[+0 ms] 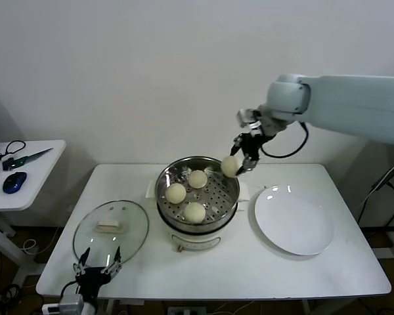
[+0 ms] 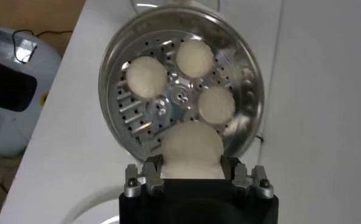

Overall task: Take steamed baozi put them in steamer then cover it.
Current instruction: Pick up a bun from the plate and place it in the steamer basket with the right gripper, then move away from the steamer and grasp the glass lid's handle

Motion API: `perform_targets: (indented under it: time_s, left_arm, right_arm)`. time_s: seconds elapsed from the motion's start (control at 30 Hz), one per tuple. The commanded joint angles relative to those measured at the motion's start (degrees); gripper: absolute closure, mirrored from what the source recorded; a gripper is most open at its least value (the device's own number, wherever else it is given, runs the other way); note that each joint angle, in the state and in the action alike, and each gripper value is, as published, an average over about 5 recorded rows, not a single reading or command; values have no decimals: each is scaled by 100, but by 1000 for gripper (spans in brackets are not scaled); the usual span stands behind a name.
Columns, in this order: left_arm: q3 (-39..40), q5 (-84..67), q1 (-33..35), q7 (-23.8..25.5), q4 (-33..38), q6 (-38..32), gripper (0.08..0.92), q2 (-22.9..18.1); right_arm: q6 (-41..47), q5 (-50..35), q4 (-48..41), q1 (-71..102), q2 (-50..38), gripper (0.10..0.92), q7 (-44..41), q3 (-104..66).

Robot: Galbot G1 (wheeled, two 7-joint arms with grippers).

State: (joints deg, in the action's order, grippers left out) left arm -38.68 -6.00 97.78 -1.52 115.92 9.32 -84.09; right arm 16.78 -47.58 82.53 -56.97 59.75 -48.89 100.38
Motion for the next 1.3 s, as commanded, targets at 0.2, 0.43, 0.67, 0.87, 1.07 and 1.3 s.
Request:
perform_targets:
  time_s: [0.2,0.43,0.67,0.87,1.07,1.3]
  left_arm:
    - [-8,-17,-60,4,-11,20,177,3]
    - [-32,-54,-127,6,-19,55,177,-7]
    - [-69,-104,-129,6,-35,58,177,-3]
    - [-76,-154,-131,13,-29,87,177,-5]
    - [-84,-176,-132,5,5,174,177,-14]
    - [-104,-156,-143,4,40,282,177,-15]
  right_arm:
    - [492,492,-333,1250,709,380,879,-107]
    - [459,807,-665,1452,807,380,858,-127]
    - [461,827,-692,1519,850,380,833,-142]
    - [409,789,-747,1533,877,362,726,-161]
    - [359,725,-744,1523,853,231,653,-249]
    - [58,147,-646,971,276,203,88,-778]
